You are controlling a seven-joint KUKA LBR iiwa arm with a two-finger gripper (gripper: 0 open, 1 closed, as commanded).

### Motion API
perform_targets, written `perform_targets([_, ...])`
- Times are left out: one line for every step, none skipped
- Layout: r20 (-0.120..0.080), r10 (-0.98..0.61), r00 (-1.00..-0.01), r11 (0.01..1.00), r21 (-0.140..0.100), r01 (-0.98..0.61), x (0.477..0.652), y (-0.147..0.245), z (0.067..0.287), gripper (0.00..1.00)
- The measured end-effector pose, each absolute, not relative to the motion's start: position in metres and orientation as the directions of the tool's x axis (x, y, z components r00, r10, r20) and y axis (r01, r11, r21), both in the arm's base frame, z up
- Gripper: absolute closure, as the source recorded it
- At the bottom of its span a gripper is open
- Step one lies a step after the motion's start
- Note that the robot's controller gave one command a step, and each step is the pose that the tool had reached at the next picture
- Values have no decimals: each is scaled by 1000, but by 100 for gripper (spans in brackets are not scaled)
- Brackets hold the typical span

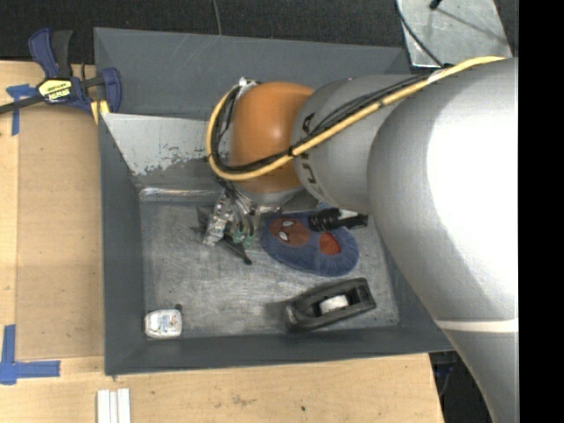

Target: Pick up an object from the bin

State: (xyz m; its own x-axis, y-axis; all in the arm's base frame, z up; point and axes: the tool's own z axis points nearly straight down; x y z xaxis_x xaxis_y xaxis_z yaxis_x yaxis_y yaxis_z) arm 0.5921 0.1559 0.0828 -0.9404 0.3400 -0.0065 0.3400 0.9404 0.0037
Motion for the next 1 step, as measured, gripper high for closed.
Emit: perform_targets([-8, 318, -948, 948, 6, 318, 597, 162, 150, 100])
